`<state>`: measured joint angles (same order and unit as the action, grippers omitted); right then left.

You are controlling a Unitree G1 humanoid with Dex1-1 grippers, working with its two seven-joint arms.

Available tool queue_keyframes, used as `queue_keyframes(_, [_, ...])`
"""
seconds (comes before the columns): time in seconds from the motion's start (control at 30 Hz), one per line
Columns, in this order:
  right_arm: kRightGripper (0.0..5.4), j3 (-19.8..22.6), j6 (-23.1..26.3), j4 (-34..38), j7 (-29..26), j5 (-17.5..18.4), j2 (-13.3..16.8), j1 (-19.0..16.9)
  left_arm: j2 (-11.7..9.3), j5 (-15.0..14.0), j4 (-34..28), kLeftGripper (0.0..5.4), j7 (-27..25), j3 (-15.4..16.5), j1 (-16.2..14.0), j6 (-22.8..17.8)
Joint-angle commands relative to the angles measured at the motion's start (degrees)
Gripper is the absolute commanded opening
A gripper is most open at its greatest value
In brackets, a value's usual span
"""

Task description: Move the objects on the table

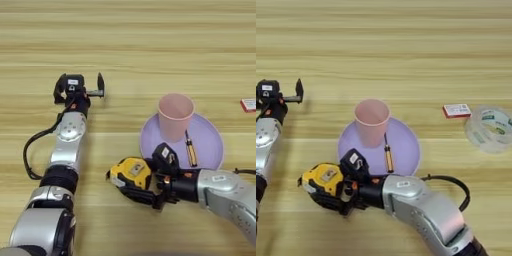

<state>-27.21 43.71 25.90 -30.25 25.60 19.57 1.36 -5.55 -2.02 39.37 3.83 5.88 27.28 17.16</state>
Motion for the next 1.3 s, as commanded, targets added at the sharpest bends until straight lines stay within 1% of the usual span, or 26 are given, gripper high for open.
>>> queue_keyframes(0.03, [4.16, -1.4, -1.6, -1.0, -1.1, -1.9, -0.5, 1.9, 0.0, 1.1, -0.5, 5.4, 0.4, -0.3, 0.3, -0.5])
queue_keyframes(0.13, [4.16, -2.3, -2.0, -1.3, -1.4, -2.8, -0.7, 2.1, 0.1, 1.1, -0.6, 5.4, 0.5, -0.4, 0.2, -0.6])
queue_keyframes(0.3, [4.16, -2.6, -2.8, -2.7, -1.7, -4.6, -1.0, 2.4, 0.2, 1.0, -0.9, 5.4, 0.6, -0.5, 0.1, -0.7])
queue_keyframes(0.5, [4.16, -3.2, -3.4, -4.4, -2.5, -5.4, -1.7, 2.2, 0.2, 0.9, -1.2, 5.4, 0.7, -0.7, 0.0, -0.8])
queue_keyframes(0.73, [4.16, -3.3, -3.3, -3.9, -3.2, -5.6, -1.7, 1.7, 0.3, 0.9, -1.4, 5.4, 0.7, -0.7, -0.1, -0.9])
queue_keyframes(0.77, [4.45, -3.2, -3.3, -3.9, -3.2, -5.6, -1.7, 1.7, 0.3, 0.9, -1.4, 5.4, 0.7, -0.7, -0.1, -0.9])
queue_keyframes(0.83, [4.59, -3.1, -3.3, -3.9, -3.2, -5.7, -1.8, 1.8, 0.3, 0.9, -1.4, 5.4, 0.7, -0.7, -0.1, -0.9])
queue_keyframes(1.07, [5.36, -2.7, -3.5, -3.7, -3.2, -5.5, -1.9, 1.8, 0.3, 0.9, -1.3, 5.4, 0.7, -0.7, -0.1, -0.9])
queue_keyframes(1.3, [5.36, -2.5, -3.4, -3.2, -3.2, -5.4, -1.9, 1.8, 0.3, 0.9, -1.3, 5.4, 0.7, -0.7, -0.1, -0.9])
